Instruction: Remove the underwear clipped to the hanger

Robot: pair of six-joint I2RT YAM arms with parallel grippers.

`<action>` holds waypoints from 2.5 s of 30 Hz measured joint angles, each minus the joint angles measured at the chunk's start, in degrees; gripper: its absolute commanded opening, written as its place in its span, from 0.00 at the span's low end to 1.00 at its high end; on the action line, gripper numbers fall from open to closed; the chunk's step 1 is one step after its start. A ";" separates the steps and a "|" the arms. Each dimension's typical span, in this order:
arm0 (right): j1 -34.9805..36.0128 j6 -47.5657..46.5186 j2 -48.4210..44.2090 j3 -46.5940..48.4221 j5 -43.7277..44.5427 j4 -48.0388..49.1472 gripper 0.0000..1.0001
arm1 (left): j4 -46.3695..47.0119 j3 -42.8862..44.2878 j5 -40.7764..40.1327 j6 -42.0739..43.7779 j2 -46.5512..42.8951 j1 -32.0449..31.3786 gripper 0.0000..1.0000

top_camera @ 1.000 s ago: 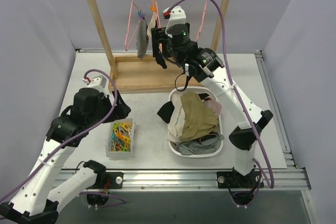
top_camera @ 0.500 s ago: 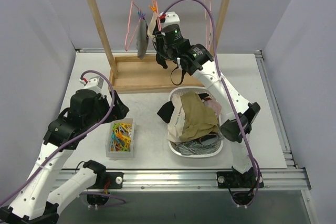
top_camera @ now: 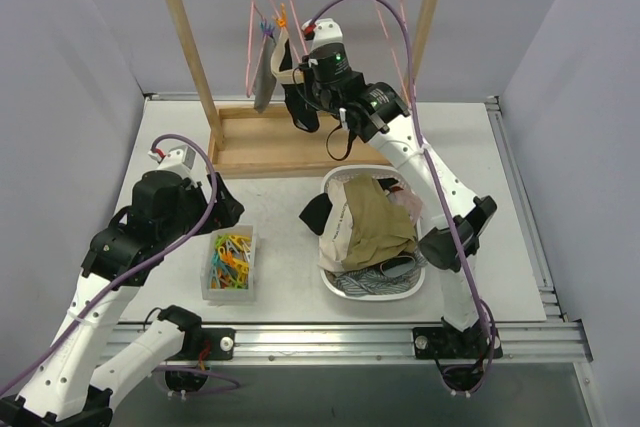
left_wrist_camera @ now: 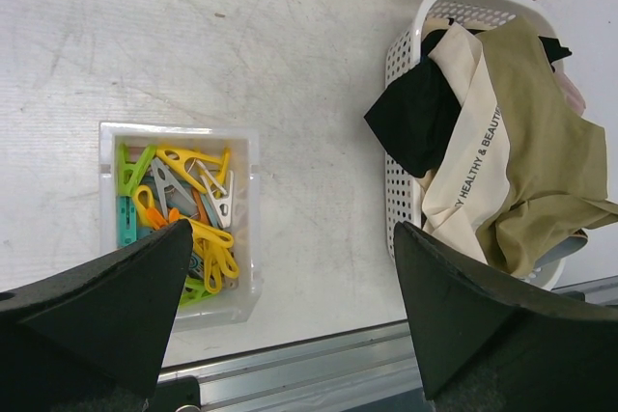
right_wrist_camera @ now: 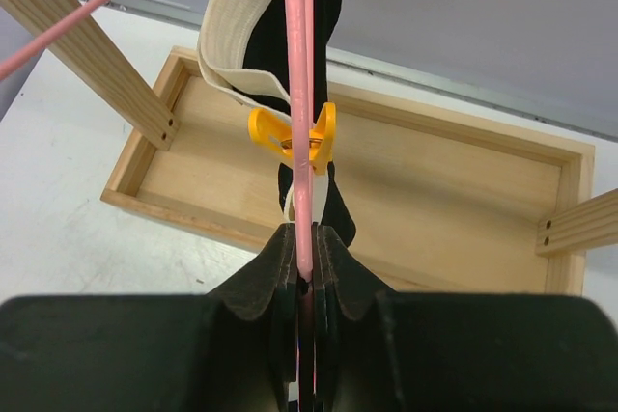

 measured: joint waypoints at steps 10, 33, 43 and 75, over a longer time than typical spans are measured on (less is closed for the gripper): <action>-2.14 -1.73 -5.84 -0.57 1.40 5.35 0.00 | 0.00 0.02 -0.07 0.26 0.92 0.39 0.94; -2.43 -2.16 -38.47 -37.81 -0.83 15.82 0.00 | 0.85 2.47 0.98 0.39 5.81 0.83 0.94; -2.27 0.17 -61.88 -55.28 0.70 9.60 0.00 | 3.17 2.99 5.20 -0.81 6.38 1.14 0.93; 17.77 19.37 -60.98 -83.32 0.46 14.60 0.00 | 29.33 -17.38 18.32 -15.21 3.98 -3.06 0.93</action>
